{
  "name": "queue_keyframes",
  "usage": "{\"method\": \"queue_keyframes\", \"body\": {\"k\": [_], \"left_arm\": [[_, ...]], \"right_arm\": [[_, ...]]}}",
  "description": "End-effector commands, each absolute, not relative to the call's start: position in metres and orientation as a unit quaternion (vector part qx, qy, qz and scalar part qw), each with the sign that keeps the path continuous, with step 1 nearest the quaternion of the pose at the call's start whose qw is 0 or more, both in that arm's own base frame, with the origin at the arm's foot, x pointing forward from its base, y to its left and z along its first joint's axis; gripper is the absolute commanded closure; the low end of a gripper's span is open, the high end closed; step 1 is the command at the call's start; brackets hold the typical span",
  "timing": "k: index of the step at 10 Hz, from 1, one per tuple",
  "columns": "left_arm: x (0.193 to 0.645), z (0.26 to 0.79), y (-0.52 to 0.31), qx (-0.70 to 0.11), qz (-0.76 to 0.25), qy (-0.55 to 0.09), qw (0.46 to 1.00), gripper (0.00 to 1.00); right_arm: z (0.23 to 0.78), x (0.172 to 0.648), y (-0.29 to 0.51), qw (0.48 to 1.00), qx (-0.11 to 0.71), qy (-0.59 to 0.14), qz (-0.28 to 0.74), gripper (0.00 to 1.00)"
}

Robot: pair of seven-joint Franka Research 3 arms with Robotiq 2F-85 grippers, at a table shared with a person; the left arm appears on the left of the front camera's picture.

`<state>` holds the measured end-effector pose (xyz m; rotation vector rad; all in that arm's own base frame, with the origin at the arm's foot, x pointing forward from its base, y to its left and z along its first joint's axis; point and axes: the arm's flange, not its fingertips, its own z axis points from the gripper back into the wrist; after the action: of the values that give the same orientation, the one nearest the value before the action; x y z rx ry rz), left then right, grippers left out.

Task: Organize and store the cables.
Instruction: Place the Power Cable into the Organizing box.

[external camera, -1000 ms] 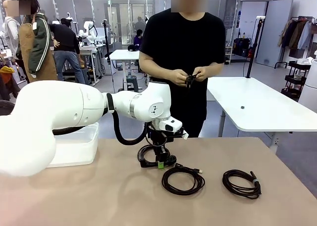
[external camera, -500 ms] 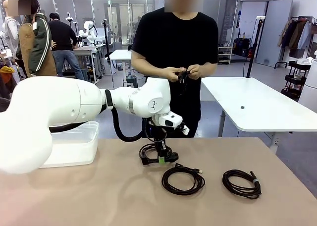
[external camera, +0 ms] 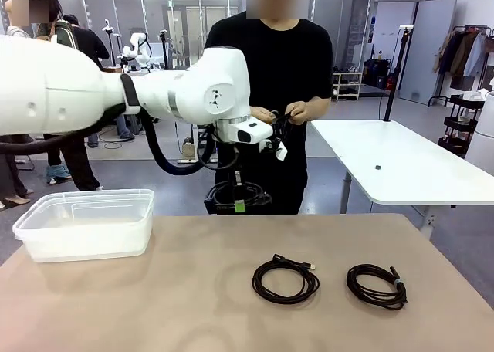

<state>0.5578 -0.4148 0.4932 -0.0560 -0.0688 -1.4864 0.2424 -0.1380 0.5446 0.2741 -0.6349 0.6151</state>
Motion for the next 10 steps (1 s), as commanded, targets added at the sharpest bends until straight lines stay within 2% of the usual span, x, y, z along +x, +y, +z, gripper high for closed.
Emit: {"method": "queue_keyframes", "body": {"k": [1,2,8,9,10], "left_arm": [[0.526,0.491,-0.397,-0.025,-0.683,-0.048,0.728,1.0],[0.558,0.493,-0.415,-0.025,-0.676,-0.031,0.735,1.0],[0.558,0.493,-0.415,-0.025,-0.676,-0.031,0.735,1.0],[0.556,0.484,-0.412,-0.026,-0.677,-0.025,0.735,0.81],[0.558,0.497,-0.397,-0.022,-0.701,-0.017,0.713,0.81]], "right_arm": [[0.545,0.243,-0.137,0.894,0.132,-0.306,0.3,0.0],[0.545,0.243,-0.137,0.894,0.132,-0.306,0.3,0.0],[0.545,0.243,-0.137,0.894,0.132,-0.306,0.3,0.0],[0.545,0.243,-0.137,0.894,0.132,-0.306,0.3,0.0],[0.545,0.243,-0.137,0.894,0.132,-0.306,0.3,0.0]]}}
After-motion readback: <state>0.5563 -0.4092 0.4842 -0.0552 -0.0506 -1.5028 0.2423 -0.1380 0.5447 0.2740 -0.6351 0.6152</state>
